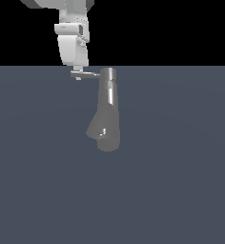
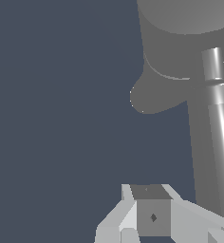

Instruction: Turn on the faucet by rotating a designated handle.

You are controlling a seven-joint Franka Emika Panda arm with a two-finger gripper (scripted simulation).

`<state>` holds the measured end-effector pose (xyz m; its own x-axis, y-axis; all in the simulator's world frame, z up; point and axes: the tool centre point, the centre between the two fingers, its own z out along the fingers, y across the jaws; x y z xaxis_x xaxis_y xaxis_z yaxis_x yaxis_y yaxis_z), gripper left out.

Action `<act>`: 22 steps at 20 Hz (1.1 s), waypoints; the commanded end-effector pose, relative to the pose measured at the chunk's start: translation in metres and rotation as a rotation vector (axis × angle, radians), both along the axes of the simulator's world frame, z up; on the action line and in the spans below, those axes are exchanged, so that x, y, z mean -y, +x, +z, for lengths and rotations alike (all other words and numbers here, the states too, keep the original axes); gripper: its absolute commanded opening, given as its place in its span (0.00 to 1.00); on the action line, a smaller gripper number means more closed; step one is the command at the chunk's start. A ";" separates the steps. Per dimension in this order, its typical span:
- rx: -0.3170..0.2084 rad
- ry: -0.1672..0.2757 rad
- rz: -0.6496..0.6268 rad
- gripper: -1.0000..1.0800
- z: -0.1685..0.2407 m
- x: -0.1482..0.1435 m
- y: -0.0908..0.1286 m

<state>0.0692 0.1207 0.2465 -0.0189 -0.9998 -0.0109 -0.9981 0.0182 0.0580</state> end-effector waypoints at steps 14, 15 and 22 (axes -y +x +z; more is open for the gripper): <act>-0.003 -0.001 0.000 0.00 0.021 -0.002 -0.045; -0.003 -0.001 0.000 0.00 0.023 -0.002 -0.048; 0.008 -0.001 -0.013 0.00 0.031 0.010 -0.054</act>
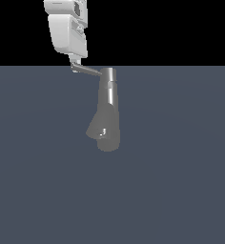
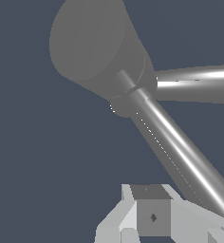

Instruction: Turn on the faucet by rotating a designated handle.

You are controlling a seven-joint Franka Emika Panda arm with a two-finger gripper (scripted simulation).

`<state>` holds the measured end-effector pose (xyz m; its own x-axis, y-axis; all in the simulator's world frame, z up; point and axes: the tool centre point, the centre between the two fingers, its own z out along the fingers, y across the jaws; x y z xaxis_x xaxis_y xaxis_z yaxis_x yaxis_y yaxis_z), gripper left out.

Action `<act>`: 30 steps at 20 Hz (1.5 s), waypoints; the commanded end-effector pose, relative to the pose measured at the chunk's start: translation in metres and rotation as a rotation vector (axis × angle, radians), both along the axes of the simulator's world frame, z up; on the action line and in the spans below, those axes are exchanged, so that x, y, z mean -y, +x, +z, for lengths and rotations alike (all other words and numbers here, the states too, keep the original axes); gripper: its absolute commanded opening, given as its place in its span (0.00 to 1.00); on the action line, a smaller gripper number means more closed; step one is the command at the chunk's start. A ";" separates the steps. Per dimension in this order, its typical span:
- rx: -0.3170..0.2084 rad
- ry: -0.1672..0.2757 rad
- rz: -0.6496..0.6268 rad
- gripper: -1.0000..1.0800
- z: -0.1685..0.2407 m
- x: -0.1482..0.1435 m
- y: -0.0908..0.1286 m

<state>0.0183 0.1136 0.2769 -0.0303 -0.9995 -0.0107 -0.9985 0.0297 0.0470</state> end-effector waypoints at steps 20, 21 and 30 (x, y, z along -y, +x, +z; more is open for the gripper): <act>-0.011 0.000 0.009 0.00 0.020 0.043 -0.054; -0.012 0.000 0.009 0.00 0.022 0.045 -0.057; -0.012 0.001 0.016 0.00 0.025 0.066 -0.065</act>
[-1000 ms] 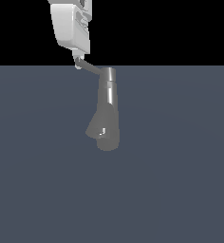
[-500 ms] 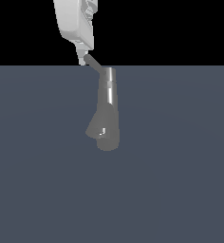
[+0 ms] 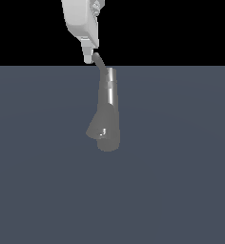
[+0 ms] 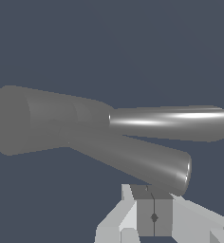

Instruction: Turn on the faucet by rotating a designated handle.

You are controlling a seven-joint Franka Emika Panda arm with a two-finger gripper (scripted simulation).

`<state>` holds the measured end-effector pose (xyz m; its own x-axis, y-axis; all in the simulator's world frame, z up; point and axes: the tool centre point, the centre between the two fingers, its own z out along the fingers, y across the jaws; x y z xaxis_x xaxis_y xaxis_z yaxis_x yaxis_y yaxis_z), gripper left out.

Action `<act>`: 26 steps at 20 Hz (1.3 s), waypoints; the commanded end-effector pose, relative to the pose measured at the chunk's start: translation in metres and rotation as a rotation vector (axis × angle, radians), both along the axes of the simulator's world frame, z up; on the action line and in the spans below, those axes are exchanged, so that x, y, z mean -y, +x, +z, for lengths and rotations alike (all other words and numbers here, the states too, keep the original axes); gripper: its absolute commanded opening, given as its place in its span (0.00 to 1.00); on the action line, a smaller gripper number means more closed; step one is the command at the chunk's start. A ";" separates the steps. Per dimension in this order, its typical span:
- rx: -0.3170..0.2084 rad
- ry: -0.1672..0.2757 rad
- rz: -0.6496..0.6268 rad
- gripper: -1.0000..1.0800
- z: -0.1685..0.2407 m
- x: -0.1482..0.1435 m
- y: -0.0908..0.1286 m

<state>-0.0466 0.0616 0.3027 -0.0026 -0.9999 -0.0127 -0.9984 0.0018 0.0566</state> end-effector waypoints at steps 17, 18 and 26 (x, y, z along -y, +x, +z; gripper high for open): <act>-0.003 0.000 0.015 0.00 -0.004 0.079 0.006; -0.003 0.000 0.013 0.00 -0.006 0.083 0.009; -0.004 -0.001 0.000 0.00 -0.017 0.116 0.030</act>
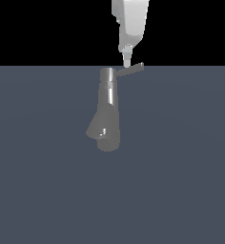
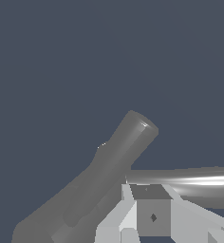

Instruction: Turn on the faucet by rotating a designated handle.

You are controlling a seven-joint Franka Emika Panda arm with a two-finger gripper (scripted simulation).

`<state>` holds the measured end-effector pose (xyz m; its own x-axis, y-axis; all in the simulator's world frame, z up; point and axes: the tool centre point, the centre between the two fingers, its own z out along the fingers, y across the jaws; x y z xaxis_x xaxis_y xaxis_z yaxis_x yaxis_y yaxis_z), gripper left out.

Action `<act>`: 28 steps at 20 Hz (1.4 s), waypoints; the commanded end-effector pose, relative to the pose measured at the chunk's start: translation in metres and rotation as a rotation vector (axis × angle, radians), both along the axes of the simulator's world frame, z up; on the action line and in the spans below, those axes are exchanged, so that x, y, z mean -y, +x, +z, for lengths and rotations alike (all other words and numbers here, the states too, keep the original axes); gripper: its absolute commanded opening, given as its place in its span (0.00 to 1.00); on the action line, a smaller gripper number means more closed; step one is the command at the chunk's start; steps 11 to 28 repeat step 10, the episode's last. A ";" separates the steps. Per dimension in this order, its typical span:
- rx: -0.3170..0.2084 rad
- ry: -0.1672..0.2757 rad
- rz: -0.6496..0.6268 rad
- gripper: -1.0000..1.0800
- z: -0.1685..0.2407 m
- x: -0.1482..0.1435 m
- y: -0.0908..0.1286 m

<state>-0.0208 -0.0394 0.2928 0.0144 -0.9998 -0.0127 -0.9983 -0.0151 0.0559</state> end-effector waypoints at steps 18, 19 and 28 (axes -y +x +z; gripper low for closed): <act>-0.005 -0.003 -0.032 0.00 -0.018 0.051 0.026; -0.005 -0.003 -0.032 0.00 -0.018 0.051 0.026; -0.005 -0.003 -0.032 0.00 -0.018 0.051 0.026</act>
